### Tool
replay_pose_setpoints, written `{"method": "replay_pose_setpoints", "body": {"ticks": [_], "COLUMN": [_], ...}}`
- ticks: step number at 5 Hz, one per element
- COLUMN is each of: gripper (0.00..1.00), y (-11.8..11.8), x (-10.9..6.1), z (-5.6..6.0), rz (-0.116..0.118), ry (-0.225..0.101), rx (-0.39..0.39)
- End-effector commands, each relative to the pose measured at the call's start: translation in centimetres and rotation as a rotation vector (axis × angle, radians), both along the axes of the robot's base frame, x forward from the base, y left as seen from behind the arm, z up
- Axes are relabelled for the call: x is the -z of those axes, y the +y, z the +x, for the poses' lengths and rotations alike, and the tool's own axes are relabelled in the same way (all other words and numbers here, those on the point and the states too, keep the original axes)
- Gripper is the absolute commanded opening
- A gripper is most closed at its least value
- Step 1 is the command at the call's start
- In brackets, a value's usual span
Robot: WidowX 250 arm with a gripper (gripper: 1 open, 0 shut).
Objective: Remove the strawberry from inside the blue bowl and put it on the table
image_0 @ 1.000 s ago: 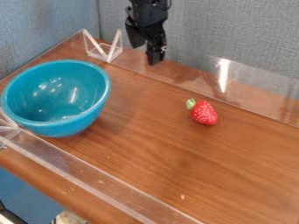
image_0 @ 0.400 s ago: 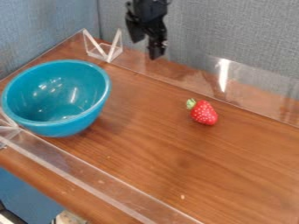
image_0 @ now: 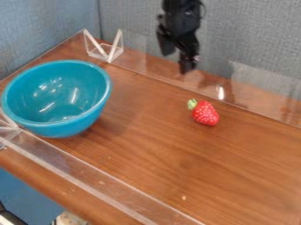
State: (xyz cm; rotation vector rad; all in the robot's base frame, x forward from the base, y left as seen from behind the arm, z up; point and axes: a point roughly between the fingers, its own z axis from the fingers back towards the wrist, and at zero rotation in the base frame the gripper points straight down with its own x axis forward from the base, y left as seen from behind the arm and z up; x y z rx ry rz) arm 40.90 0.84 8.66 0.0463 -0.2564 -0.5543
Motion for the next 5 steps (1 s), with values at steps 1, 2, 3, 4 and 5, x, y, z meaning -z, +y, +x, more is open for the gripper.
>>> {"method": "replay_pose_setpoints", "body": {"ticks": [1, 2, 3, 4, 5], "gripper": [1.0, 1.0, 1.0, 1.0, 1.0], "y": [-2.4, -4.4, -5.6, -7.3, -8.8], "x": [-0.9, -0.1, 1.5, 3.0, 3.0], "z": [-1.2, -2.9, -3.5, -3.9, -4.3], "rz": [-0.016, -0.027, -0.032, -0.044, -0.057], "ry": [-0.039, -0.033, -0.012, 0.004, -0.001], "rx": [-0.011, -0.006, 0.046, 0.112, 0.129]}}
